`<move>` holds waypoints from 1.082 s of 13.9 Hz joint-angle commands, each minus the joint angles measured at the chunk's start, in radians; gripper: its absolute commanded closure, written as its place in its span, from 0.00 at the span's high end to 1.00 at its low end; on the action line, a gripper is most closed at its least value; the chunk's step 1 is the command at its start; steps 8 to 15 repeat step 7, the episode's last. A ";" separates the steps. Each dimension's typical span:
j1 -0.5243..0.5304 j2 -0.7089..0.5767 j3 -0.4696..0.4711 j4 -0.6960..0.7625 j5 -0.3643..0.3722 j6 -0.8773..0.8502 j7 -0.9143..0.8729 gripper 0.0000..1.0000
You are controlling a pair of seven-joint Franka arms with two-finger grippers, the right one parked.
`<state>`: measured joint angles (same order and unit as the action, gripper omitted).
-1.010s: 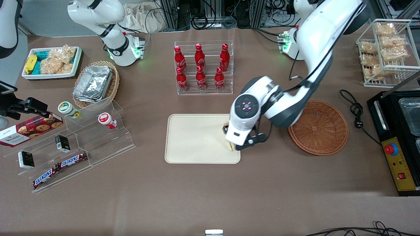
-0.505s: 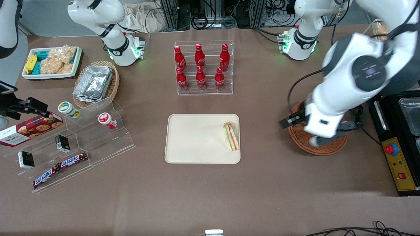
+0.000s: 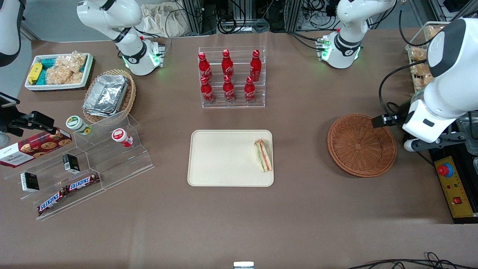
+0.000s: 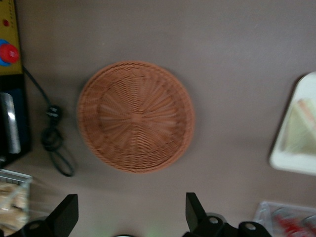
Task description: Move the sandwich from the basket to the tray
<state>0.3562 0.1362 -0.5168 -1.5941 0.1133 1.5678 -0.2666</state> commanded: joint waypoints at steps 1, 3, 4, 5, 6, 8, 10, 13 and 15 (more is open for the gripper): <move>-0.188 -0.113 0.258 -0.086 -0.053 -0.027 0.180 0.98; -0.207 -0.115 0.333 -0.076 -0.095 -0.046 0.279 0.98; -0.206 -0.104 0.333 -0.057 -0.092 -0.054 0.293 0.99; -0.206 -0.083 0.333 -0.037 -0.087 -0.055 0.311 0.99; -0.209 -0.055 0.333 -0.008 -0.086 -0.057 0.345 0.99; -0.209 -0.041 0.333 0.008 -0.089 -0.064 0.352 0.99; -0.209 -0.041 0.333 0.008 -0.089 -0.064 0.352 0.99; -0.209 -0.041 0.333 0.008 -0.089 -0.064 0.352 0.99; -0.209 -0.041 0.333 0.008 -0.089 -0.064 0.352 0.99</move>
